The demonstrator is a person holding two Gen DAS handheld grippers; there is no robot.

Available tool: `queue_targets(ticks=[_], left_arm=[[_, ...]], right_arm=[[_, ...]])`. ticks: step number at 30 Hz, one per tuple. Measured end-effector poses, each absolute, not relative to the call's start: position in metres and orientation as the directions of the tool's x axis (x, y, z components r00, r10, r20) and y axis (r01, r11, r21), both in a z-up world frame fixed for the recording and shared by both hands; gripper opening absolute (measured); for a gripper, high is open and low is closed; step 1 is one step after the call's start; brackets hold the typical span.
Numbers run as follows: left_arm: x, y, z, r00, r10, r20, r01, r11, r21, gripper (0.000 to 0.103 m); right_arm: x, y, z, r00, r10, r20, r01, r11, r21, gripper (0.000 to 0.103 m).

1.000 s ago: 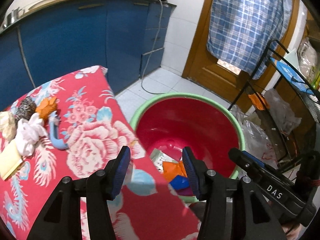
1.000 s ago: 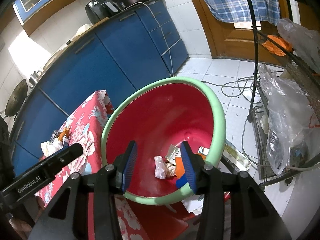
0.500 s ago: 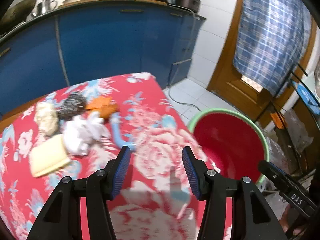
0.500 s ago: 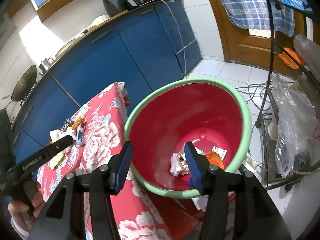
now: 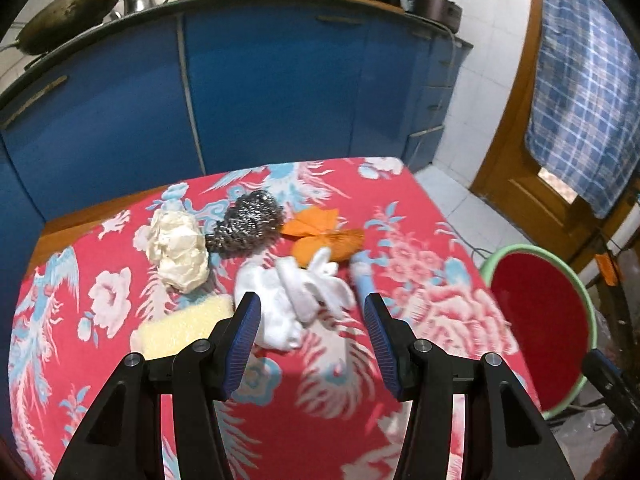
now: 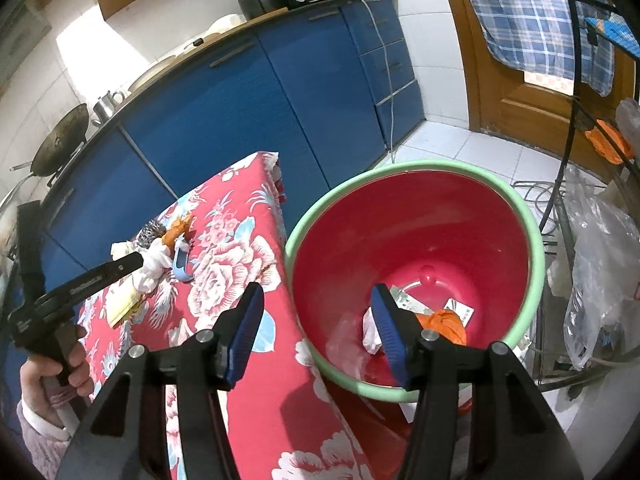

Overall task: Collect trash
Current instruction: 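Move the left gripper to the white cloth glove and grasp it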

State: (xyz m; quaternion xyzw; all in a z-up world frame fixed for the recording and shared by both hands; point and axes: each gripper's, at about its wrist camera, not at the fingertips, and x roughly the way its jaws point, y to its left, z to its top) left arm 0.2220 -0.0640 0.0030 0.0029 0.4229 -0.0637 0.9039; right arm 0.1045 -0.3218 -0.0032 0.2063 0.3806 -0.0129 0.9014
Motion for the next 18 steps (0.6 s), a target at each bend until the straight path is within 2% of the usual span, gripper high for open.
queue_targets(ticks=[9,16,17,18], left_arm=[[0.248,-0.061,-0.024,0.603,-0.094,-0.792,0.101,0.994,-0.041,0.056],[0.255,-0.06,-0.034,0.615,-0.121,-0.779,0.105,0.992,-0.071,0.055],[0.255,-0.059,-0.035,0.619,-0.121,-0.776,0.106,0.992,-0.071,0.054],[0.256,-0.059,-0.037,0.623,-0.12,-0.773,0.103,0.992,-0.071,0.049]], right_arm=[[0.114,-0.311,-0.006,0.692,0.135,-0.709,0.17,0.924,0.341,0.059],[0.122,-0.299,-0.005,0.679,0.148,-0.719,0.143,0.934,0.327,0.059],[0.124,-0.298,-0.006,0.677,0.151,-0.72,0.14,0.935,0.327,0.059],[0.125,-0.295,-0.006,0.674,0.155,-0.722,0.134,0.936,0.326,0.059]])
